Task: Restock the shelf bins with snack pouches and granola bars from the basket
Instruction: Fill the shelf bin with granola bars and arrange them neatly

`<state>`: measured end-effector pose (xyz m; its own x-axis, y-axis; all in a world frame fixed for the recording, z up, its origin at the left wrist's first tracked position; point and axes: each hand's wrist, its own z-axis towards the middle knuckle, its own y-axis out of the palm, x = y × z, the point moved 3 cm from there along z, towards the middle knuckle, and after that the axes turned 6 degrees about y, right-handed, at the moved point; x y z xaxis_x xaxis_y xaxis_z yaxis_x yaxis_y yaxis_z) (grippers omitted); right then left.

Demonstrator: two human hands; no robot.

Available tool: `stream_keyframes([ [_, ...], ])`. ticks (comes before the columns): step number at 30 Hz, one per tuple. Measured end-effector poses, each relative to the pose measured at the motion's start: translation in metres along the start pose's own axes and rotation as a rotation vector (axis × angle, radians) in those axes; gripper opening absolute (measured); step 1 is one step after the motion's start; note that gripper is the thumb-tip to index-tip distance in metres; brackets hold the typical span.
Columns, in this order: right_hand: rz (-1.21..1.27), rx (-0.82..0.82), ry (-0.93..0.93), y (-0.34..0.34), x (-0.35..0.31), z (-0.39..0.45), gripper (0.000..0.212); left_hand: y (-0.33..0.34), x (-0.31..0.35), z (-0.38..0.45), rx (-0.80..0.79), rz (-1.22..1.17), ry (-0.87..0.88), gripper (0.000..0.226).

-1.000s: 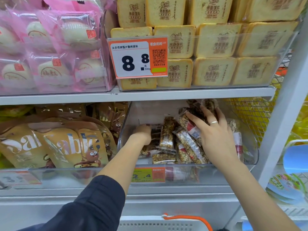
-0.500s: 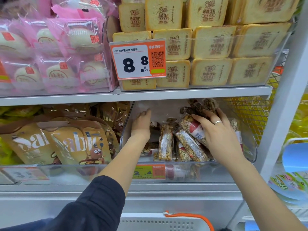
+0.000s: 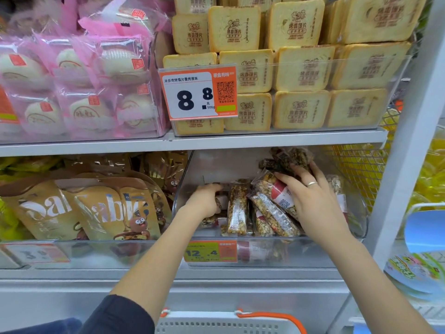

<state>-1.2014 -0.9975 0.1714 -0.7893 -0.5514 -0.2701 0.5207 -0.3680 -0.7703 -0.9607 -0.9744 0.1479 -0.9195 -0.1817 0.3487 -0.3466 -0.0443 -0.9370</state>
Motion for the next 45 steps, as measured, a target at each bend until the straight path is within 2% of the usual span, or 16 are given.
stream_keyframes([
  [4, 0.015, -0.045, -0.016, -0.002, 0.002, -0.003, 0.043, -0.011, 0.001, 0.013, 0.117, 0.060, -0.050, 0.049],
  [10, 0.038, -0.069, -0.012, -0.003, 0.003, -0.002, 0.042, 0.005, -0.004, 0.023, 0.045, 0.004, -0.054, 0.051],
  [14, 0.043, -0.068, -0.013, -0.003, 0.004, -0.001, 0.043, 0.012, -0.004, 0.022, 0.019, -0.049, -0.083, 0.062],
  [16, 0.039, -0.057, -0.011, -0.004, 0.004, -0.001, 0.043, 0.004, 0.002, 0.017, 0.087, -0.183, -0.114, 0.059],
  [18, 0.036, -0.051, 0.012, -0.006, -0.001, 0.000, 0.039, -0.004, 0.010, 0.007, 0.138, -0.400, -0.079, 0.045],
  [20, 0.038, -0.092, 0.106, -0.008, -0.009, 0.000, 0.036, 0.000, 0.026, -0.013, -0.002, -0.602, -0.021, 0.053],
  [22, -0.001, -0.128, 0.152, -0.007, -0.019, -0.002, 0.051, 0.009, 0.035, -0.027, -0.119, -0.674, 0.029, 0.066],
  [25, -0.115, -0.126, 0.042, -0.003, -0.036, -0.004, 0.073, 0.006, 0.040, -0.033, -0.072, -0.782, 0.124, 0.055],
  [27, -0.206, -0.123, -0.046, -0.001, -0.047, -0.003, 0.079, 0.002, 0.043, -0.042, -0.084, -0.964, 0.125, 0.047],
  [29, -0.259, -0.116, -0.099, -0.001, -0.060, -0.002, 0.084, 0.002, 0.043, -0.053, -0.119, -1.102, 0.117, 0.050],
  [32, -0.241, -0.171, -0.084, 0.006, -0.075, -0.005, 0.087, 0.003, 0.042, -0.064, -0.199, -1.260, 0.104, 0.057],
  [34, -0.268, -0.197, -0.020, 0.015, -0.076, -0.005, 0.080, -0.001, 0.037, -0.063, -0.212, -1.298, 0.055, 0.057],
  [37, -0.315, -0.228, 0.101, 0.014, -0.076, 0.002, 0.067, -0.014, 0.024, -0.048, -0.044, -1.239, -0.075, 0.044],
  [40, -0.360, -0.240, 0.146, 0.014, -0.071, 0.004, 0.055, -0.029, 0.011, -0.021, 0.176, -0.893, -0.146, 0.039],
  [43, -0.370, -0.254, 0.085, 0.019, -0.065, -0.002, 0.041, -0.038, 0.013, 0.006, 0.208, -0.500, -0.159, 0.044],
  [45, -0.369, -0.247, 0.098, 0.014, -0.058, 0.001, 0.033, -0.034, 0.018, 0.022, 0.152, -0.256, -0.139, 0.040],
])
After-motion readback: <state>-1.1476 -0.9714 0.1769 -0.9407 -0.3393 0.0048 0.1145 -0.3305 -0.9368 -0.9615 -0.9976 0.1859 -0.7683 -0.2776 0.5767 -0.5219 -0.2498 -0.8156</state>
